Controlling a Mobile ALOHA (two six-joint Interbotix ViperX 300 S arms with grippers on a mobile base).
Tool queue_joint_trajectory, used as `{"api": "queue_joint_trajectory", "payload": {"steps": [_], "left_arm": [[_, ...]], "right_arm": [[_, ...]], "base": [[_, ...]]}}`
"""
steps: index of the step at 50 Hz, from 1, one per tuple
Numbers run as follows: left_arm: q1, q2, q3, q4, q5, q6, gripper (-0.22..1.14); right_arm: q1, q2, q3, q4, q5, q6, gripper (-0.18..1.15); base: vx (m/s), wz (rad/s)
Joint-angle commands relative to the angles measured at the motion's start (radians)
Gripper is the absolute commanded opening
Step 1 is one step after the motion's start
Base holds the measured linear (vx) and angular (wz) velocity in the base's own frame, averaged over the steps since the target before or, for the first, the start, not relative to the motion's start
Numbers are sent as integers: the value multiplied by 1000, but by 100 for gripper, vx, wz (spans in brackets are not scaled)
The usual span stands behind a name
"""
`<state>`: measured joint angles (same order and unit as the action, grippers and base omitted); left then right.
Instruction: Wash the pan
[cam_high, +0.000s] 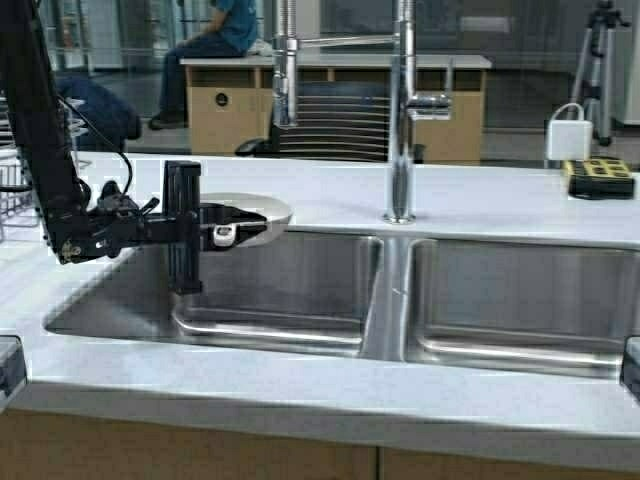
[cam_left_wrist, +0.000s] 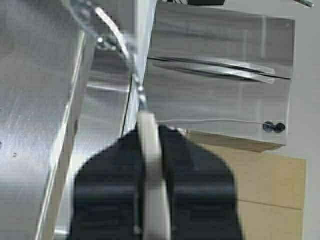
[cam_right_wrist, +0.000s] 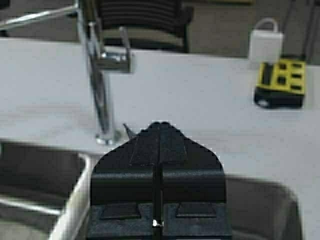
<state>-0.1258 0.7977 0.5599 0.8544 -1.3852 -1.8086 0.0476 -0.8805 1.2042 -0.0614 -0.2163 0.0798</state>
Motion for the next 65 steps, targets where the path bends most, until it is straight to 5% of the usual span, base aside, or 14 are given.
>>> {"api": "queue_joint_trajectory", "payload": {"steps": [1, 27, 53, 58, 65], "left_arm": [[-48, -43, 9, 29, -66, 21, 3], [-235, -60, 186, -55, -133, 123, 3], [-250, -67, 359, -110, -255, 244, 3], [-250, -64, 368, -110, -256, 247, 3], [-250, -64, 383, -112, -261, 255, 3]], "right_arm": [[0, -5, -17, 0, 9, 2, 6], [0, 11, -21, 0, 21, 5, 6], [0, 201, -130, -2, -17, 3, 9], [14, 308, -199, -2, -58, 5, 30], [67, 506, -319, -17, -109, 2, 95]], "base": [[18, 23], [13, 10], [8, -6], [5, -6], [3, -6]]}}
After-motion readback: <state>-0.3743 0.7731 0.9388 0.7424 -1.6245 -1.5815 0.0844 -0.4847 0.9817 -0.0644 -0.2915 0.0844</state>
